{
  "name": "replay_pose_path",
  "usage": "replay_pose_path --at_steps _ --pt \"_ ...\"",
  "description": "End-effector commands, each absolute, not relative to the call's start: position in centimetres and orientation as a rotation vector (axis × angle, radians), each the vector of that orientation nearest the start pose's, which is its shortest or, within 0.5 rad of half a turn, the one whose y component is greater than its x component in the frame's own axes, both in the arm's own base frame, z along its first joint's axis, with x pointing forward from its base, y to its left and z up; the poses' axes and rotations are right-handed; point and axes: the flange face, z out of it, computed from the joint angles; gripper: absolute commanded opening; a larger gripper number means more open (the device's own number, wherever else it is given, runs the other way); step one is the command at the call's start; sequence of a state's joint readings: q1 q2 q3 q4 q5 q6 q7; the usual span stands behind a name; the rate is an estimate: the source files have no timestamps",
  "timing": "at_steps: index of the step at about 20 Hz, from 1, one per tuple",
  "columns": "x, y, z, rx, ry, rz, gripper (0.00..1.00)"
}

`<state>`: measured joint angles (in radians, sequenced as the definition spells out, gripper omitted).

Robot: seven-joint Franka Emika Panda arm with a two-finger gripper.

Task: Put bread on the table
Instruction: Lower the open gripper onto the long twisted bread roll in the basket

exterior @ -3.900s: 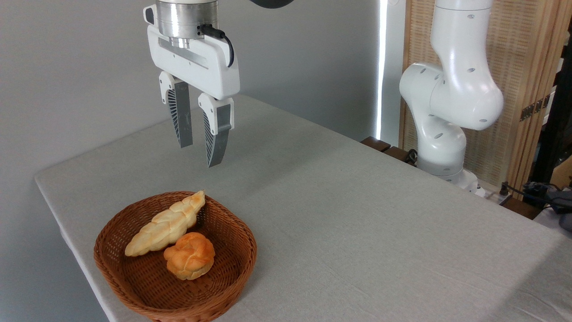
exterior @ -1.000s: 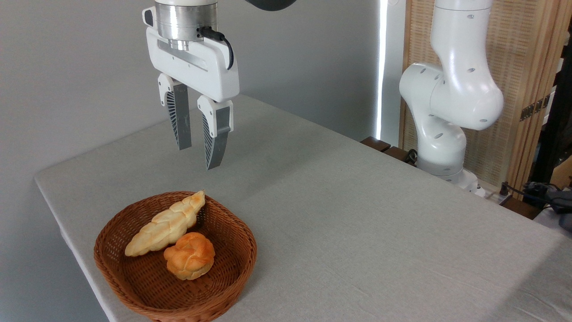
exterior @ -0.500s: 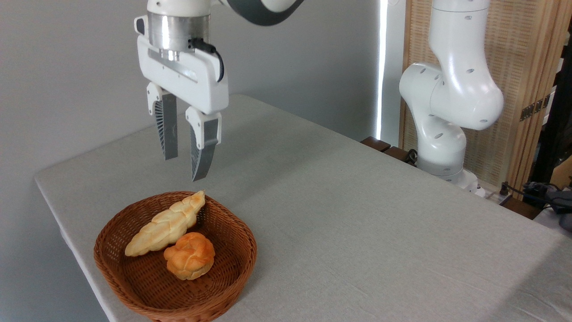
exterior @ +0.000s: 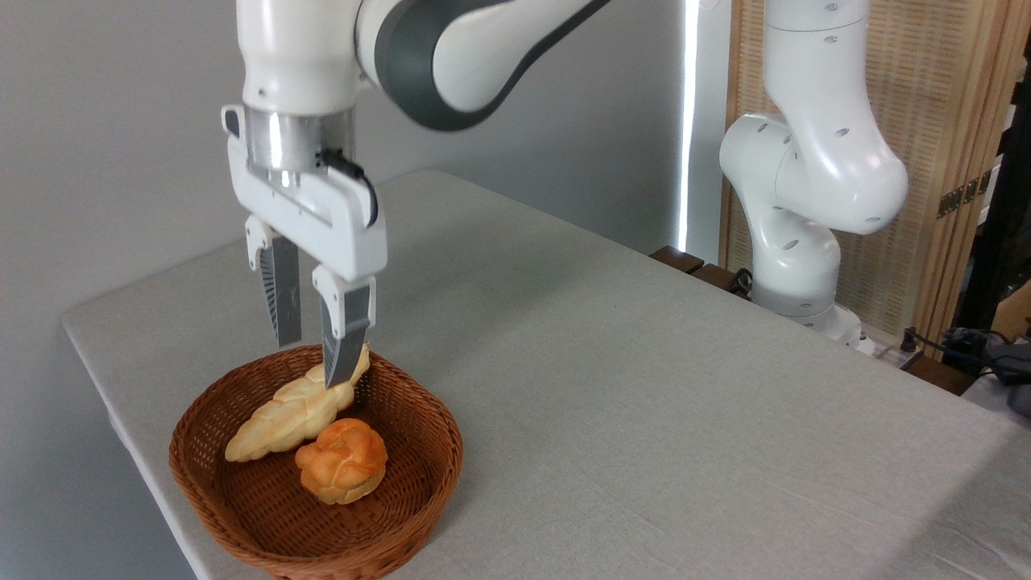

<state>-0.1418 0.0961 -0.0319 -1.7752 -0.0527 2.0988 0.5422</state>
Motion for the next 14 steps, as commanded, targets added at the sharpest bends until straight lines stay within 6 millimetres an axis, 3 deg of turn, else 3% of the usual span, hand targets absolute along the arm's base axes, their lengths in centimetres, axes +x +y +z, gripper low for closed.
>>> replay_pose_path --at_steps 1,7,11,14 --pt "61.4 -12.1 49.6 -2.932 1.096 -0.340 1.00" --pt "61.3 -15.1 47.6 -2.947 1.155 -0.303 1.00" --pt "61.5 -15.8 45.9 -2.954 1.171 -0.266 1.00" --pt "61.9 -17.2 45.5 -2.947 1.179 -0.334 1.00"
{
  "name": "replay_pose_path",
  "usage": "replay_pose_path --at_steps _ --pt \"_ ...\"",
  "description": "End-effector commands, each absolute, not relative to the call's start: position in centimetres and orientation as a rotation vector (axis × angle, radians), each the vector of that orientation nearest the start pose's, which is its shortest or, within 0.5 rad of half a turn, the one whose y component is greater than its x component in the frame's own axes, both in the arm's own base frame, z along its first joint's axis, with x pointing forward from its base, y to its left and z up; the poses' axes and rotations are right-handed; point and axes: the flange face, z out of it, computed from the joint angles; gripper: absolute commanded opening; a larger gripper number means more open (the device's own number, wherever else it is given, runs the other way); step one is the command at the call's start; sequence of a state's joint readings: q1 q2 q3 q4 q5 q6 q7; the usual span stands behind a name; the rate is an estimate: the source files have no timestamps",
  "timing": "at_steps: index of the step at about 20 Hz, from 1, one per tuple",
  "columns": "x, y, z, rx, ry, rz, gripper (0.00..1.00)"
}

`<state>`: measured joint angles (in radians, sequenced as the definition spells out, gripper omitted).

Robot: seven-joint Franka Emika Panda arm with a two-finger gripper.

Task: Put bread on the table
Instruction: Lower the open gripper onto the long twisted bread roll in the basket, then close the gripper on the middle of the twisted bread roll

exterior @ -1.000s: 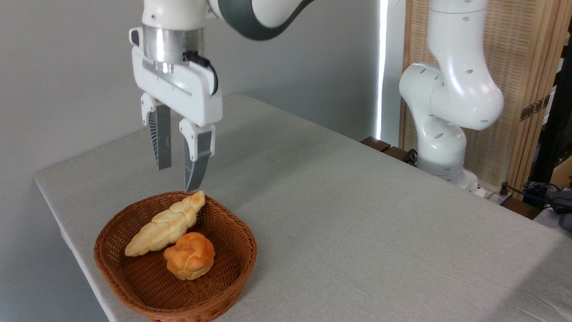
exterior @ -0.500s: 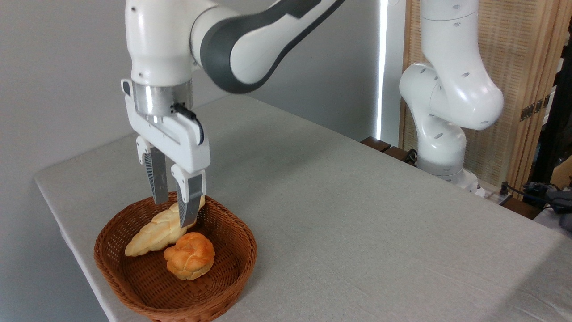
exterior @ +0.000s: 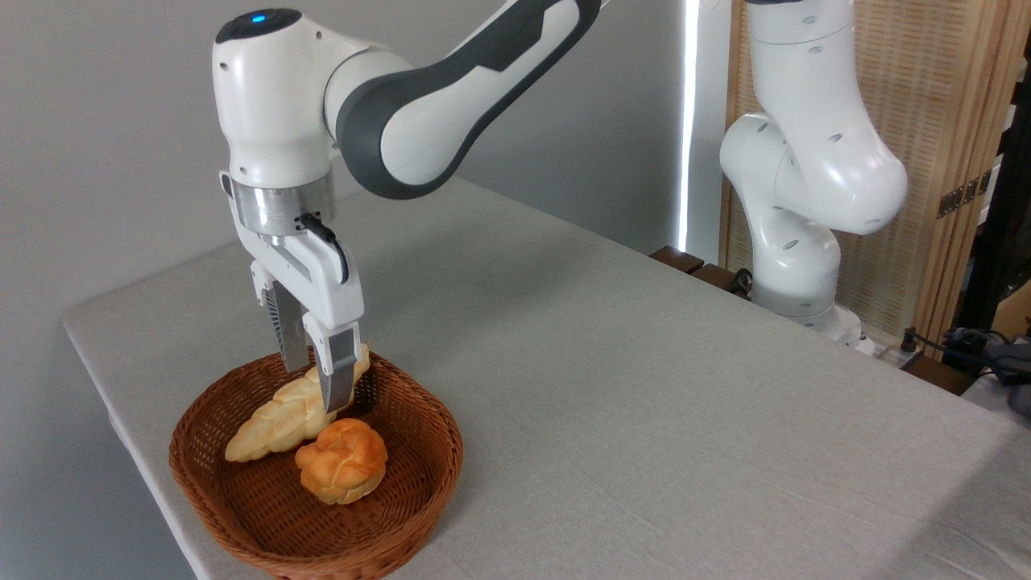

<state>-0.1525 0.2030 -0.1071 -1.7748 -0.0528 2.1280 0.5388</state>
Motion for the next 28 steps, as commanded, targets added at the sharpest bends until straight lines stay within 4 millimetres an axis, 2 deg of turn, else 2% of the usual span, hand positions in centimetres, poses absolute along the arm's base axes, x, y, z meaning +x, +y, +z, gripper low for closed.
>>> replay_pose_path --at_steps 1,9,16,18,20,21,22,24,28 --pt "62.0 -17.2 45.4 -2.952 1.168 -0.337 1.00" --pt "62.3 -17.4 43.7 -2.949 1.173 -0.299 1.00" --pt "62.3 -17.3 43.7 -2.940 1.183 -0.298 1.00" --pt "62.3 -17.3 43.7 -2.939 1.185 -0.298 0.86" --pt "62.3 -17.3 43.9 -2.935 1.195 -0.303 0.56" --pt "62.3 -17.2 43.9 -2.932 1.199 -0.303 0.50" --pt "62.3 -17.2 43.9 -2.925 1.215 -0.304 0.40" --pt "62.3 -17.1 44.0 -2.918 1.225 -0.306 0.36" --pt "62.3 -17.1 44.2 -2.917 1.225 -0.311 0.36"
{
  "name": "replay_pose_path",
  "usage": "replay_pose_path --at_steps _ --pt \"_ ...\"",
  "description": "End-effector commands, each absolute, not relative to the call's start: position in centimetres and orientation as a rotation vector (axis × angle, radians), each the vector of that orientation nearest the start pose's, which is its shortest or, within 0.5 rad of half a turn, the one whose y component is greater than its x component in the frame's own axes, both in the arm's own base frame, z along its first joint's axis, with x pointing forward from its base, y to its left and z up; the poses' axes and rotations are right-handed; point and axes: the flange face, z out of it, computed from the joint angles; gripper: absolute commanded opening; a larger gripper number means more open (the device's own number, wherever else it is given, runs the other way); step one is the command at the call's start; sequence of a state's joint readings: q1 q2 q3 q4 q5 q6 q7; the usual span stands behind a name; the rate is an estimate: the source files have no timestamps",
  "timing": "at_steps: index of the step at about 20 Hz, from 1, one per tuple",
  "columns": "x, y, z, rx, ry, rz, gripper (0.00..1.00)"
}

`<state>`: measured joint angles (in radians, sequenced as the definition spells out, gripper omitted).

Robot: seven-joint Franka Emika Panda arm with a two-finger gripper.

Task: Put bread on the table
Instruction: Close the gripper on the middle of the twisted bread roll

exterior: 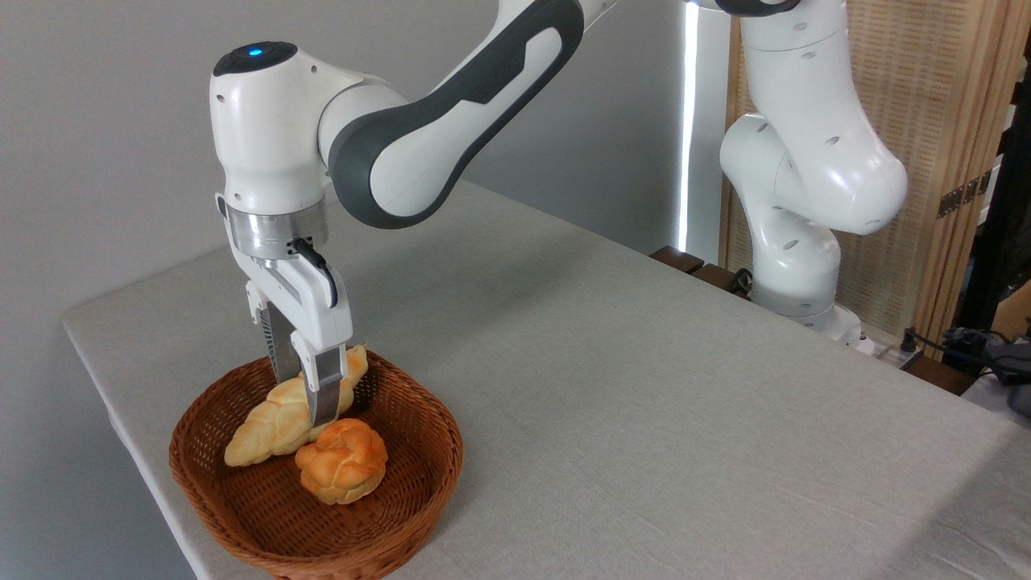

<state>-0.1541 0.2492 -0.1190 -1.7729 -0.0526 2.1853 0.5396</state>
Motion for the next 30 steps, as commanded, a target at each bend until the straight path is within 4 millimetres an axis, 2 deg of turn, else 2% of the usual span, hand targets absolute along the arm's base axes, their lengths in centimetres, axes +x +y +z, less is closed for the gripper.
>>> replay_pose_path --at_steps 1,23,30 --pt "62.3 -17.0 44.2 -2.918 1.223 -0.311 0.36" --pt "62.3 -16.8 44.5 -2.920 1.217 -0.318 0.34" --pt "62.2 -16.0 47.1 -2.921 1.185 -0.385 0.35"
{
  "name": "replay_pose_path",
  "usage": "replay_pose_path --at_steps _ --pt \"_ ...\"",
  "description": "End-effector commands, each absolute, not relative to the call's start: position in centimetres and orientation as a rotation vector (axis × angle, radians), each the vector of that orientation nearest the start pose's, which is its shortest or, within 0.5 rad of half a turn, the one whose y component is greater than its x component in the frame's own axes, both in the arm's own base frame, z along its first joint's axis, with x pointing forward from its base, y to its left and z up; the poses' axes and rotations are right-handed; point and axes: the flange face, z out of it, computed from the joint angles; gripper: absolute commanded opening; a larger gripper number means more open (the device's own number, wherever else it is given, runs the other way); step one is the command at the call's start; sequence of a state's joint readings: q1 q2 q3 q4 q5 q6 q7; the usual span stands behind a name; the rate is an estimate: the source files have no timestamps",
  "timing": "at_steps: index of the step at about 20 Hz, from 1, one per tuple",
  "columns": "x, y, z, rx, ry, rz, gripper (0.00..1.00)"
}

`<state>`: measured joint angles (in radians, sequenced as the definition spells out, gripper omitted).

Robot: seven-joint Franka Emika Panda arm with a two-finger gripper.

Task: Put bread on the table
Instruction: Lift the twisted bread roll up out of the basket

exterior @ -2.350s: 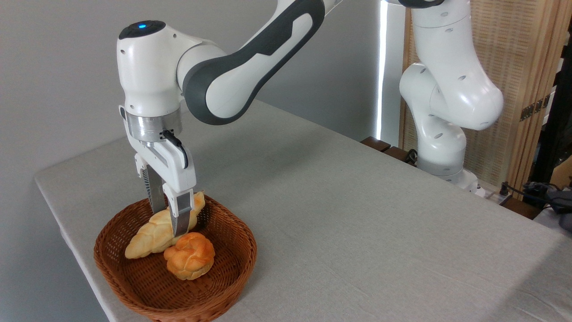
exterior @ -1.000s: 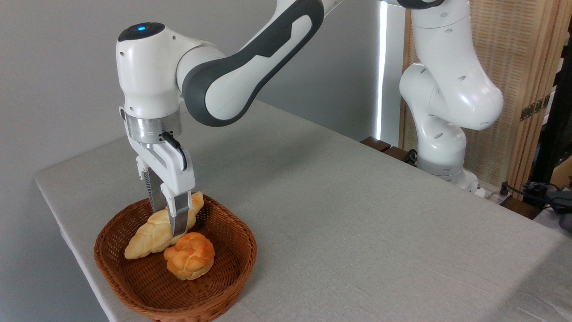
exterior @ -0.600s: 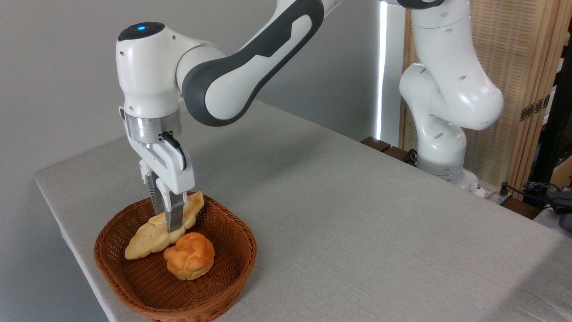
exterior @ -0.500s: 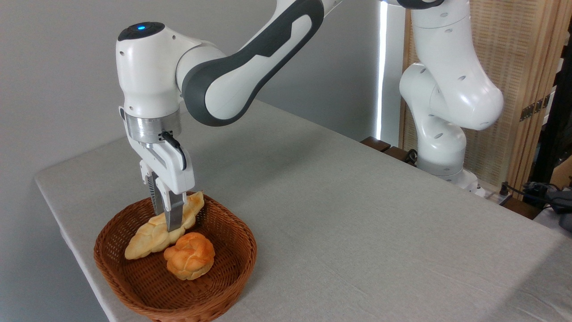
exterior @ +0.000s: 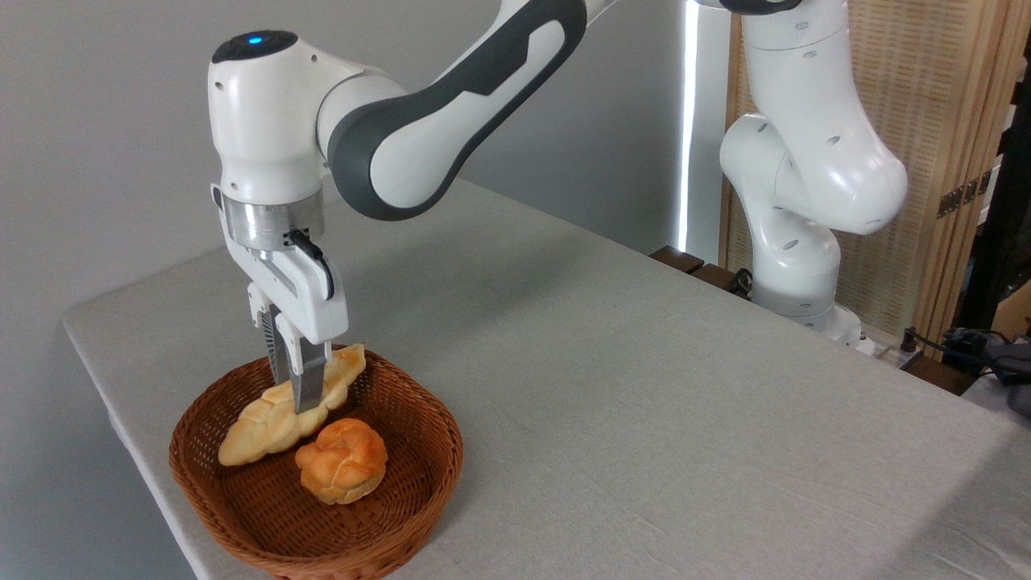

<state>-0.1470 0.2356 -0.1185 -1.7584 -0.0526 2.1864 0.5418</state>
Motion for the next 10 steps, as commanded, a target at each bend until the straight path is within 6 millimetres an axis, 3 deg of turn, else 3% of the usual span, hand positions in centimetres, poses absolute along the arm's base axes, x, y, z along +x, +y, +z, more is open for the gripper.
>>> replay_pose_path --at_steps 1,6,10 --pt "62.1 -16.0 47.5 -2.920 1.184 -0.395 0.35" --pt "61.2 -15.6 50.3 -2.914 1.167 -0.436 0.36" --pt "59.9 -14.2 52.0 -2.932 1.153 -0.349 0.36"
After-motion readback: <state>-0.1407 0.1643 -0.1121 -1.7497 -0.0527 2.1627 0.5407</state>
